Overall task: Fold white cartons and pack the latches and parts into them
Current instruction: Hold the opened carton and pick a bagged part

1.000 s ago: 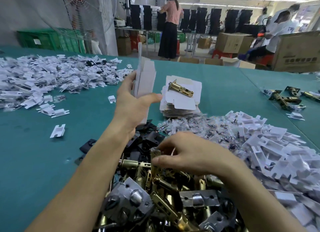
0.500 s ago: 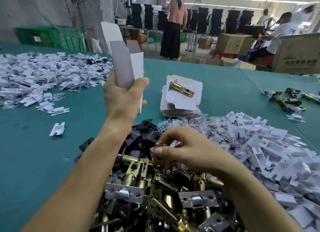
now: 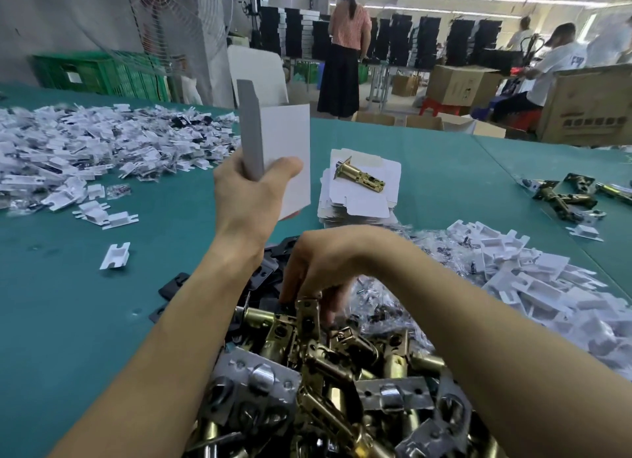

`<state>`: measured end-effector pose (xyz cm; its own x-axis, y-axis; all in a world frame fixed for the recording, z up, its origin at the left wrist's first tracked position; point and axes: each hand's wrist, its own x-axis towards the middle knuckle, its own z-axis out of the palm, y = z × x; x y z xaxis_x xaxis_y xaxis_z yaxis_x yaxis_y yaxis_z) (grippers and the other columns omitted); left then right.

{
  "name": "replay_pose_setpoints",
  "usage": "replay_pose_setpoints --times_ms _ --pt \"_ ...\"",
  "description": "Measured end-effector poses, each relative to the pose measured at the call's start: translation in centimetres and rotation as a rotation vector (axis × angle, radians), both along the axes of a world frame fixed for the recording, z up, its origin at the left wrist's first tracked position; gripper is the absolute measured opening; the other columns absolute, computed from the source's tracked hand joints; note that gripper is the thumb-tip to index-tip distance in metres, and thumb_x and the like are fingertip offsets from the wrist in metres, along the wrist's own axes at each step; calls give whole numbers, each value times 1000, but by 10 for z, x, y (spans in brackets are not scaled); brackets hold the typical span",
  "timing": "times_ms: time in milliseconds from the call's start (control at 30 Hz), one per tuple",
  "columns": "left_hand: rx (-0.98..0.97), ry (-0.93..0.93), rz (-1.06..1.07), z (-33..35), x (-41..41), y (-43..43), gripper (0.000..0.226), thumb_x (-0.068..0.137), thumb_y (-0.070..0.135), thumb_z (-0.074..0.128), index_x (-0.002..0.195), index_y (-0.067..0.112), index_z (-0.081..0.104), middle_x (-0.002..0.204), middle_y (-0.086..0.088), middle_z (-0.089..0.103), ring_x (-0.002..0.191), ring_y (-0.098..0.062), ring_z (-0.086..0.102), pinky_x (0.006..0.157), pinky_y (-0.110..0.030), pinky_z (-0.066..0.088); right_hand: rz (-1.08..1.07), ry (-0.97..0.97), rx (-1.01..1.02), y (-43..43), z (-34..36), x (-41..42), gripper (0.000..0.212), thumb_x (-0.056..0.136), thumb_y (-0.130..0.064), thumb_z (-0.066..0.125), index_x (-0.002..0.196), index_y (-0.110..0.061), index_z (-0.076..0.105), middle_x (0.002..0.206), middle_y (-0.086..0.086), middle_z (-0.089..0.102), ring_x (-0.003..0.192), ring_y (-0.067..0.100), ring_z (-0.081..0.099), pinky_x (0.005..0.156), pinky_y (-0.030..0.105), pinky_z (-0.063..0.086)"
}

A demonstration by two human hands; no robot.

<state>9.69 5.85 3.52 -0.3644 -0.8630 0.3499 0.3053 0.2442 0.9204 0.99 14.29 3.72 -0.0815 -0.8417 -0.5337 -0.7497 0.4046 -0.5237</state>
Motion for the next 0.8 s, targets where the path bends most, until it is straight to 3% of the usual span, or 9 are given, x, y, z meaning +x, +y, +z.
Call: replay_pose_setpoints --times_ms 100,233,400,467,600,800 --pt "-1 38 12 -3 -1 -3 15 81 26 81 85 27 66 74 19 71 74 -9 70 53 -36 60 130 148 71 -10 -7 6 29 90 2 64 114 -13 73 63 -4 71 52 9 69 51 20 53" --pt "14 77 34 -5 1 -7 16 83 24 81 90 22 67 76 17 73 72 -8 72 53 -33 59 171 233 67 -10 -18 9 30 85 0 72 115 -7 70 93 13 75 54 14 64 52 24 54" --pt "52 90 -21 -6 1 -5 21 77 19 85 92 20 70 80 14 76 75 -12 74 55 -34 60 310 433 -94 3 -26 7 23 78 -14 82 81 -25 62 94 4 74 85 22 70 70 33 57" --pt "70 88 -32 -6 1 -5 22 76 20 85 93 20 70 83 13 76 78 -14 74 56 -35 60 274 385 -178 8 -28 2 11 81 -17 79 86 -18 69 90 1 74 84 19 70 71 33 58" --pt "85 115 -23 -5 2 -5 18 78 21 84 90 22 70 83 14 76 76 -11 74 55 -33 59 104 187 -405 20 -19 -12 3 87 -26 74 88 -24 74 67 -14 67 57 -5 58 55 14 43" --pt "59 179 -66 -1 4 -2 22 73 31 87 89 24 73 90 8 77 83 -19 75 56 -35 60 -277 -154 -705 48 -14 -31 7 92 -8 66 96 -6 72 89 11 73 78 23 73 76 32 61"
